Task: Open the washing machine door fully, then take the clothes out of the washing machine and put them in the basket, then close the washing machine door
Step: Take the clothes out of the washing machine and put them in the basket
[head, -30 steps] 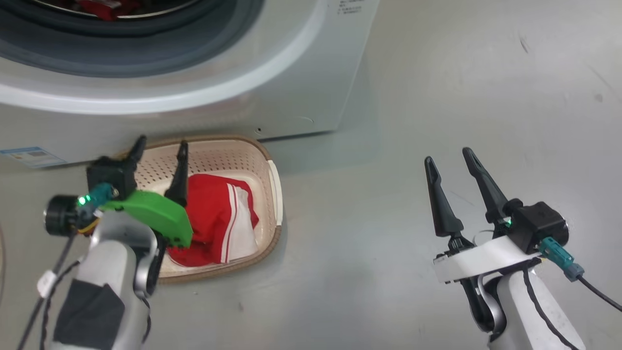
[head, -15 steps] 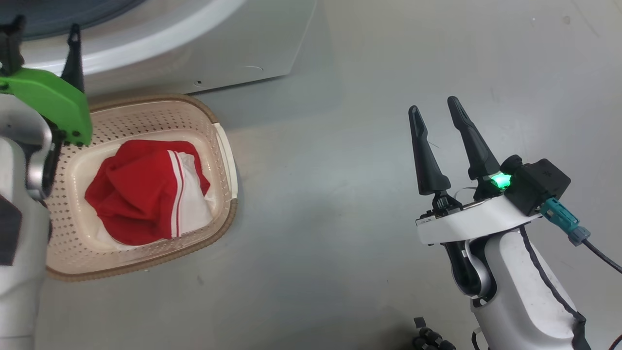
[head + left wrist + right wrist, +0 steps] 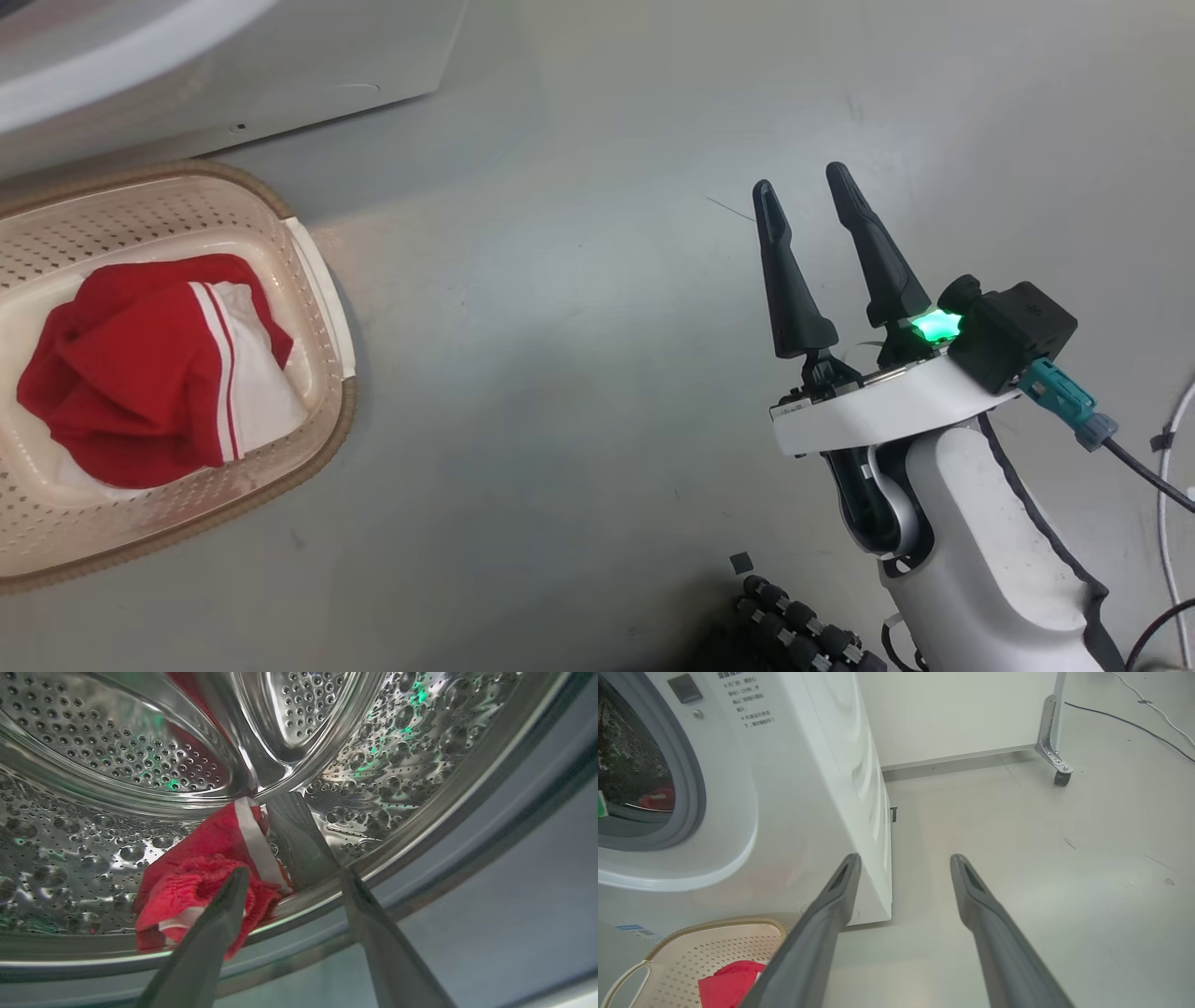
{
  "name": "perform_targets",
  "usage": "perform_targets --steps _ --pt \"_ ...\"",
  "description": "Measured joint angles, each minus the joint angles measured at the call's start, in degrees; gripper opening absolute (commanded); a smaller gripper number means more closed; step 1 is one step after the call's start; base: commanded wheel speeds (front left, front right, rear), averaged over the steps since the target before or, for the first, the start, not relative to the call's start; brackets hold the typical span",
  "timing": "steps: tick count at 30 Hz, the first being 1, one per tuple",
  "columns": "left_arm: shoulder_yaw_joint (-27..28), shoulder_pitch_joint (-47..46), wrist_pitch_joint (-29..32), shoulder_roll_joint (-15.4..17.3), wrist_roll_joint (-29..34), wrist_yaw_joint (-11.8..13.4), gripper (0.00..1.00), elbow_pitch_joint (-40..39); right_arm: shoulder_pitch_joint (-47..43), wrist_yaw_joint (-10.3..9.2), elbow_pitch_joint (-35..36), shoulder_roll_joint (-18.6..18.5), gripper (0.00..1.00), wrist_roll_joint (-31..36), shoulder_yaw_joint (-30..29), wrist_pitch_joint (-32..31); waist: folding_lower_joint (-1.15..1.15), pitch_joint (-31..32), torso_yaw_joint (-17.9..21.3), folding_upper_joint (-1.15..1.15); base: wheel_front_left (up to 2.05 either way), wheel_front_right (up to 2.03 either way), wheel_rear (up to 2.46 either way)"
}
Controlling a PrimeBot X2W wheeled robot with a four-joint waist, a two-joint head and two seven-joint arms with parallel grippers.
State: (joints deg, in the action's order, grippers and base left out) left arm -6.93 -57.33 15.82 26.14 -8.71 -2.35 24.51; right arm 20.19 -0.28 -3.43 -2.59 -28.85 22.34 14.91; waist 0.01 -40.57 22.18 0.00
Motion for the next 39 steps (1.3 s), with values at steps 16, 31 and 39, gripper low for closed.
perform_targets --steps 16,31,39 --pt "0.0 -8.86 5.45 8.51 4.49 -1.56 1.0 4.31 1.7 -0.99 0.56 0.05 1.0 -2.38 2.55 0.0 0.0 -3.56 5.07 0.0 0.0 0.0 0.0" --pt "0.09 -10.86 12.73 10.39 5.86 -0.4 1.0 10.02 2.89 -1.74 0.59 0.09 1.0 -2.57 2.98 0.0 0.0 -4.68 5.94 0.0 0.0 0.0 0.0" --pt "-0.56 -11.77 14.95 10.35 6.45 0.03 0.0 10.43 3.21 -1.9 0.57 0.1 1.0 -2.82 3.31 0.0 0.0 -4.6 5.8 0.0 0.0 0.0 0.0"
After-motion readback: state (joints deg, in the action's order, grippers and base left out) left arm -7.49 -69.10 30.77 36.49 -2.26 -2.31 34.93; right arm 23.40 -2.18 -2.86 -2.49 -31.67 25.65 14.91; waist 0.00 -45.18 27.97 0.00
